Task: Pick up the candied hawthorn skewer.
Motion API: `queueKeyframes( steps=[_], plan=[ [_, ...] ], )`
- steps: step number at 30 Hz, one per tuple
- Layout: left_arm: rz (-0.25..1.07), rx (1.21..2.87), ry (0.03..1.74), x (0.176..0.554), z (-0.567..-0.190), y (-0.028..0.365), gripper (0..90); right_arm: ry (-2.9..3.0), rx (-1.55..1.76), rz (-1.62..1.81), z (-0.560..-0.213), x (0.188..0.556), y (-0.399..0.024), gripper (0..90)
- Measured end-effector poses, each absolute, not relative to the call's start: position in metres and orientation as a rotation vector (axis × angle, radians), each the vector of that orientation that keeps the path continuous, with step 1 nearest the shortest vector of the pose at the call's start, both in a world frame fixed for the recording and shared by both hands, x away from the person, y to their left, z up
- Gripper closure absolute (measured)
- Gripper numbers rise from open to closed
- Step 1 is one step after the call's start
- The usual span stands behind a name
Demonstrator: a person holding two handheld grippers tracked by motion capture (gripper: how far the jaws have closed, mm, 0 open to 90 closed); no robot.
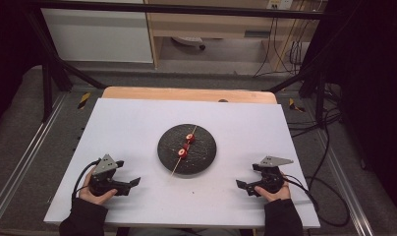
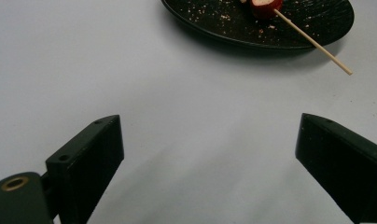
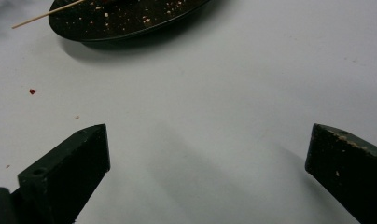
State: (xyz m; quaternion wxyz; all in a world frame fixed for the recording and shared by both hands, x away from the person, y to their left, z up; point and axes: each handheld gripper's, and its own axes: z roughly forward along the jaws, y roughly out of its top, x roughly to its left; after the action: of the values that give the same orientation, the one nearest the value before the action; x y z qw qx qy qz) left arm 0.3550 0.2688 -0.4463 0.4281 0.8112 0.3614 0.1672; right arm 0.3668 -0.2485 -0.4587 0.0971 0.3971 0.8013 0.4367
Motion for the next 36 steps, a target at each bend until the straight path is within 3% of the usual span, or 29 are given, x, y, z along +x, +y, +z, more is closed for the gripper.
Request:
queueKeyframes(
  steps=[36],
  plan=[
    [0.385,2.066,0.875,0.356,-0.436,0.230,7.7,2.375,1.161,1.282,-0.460,0.367,-0.247,0.6]
  ],
)
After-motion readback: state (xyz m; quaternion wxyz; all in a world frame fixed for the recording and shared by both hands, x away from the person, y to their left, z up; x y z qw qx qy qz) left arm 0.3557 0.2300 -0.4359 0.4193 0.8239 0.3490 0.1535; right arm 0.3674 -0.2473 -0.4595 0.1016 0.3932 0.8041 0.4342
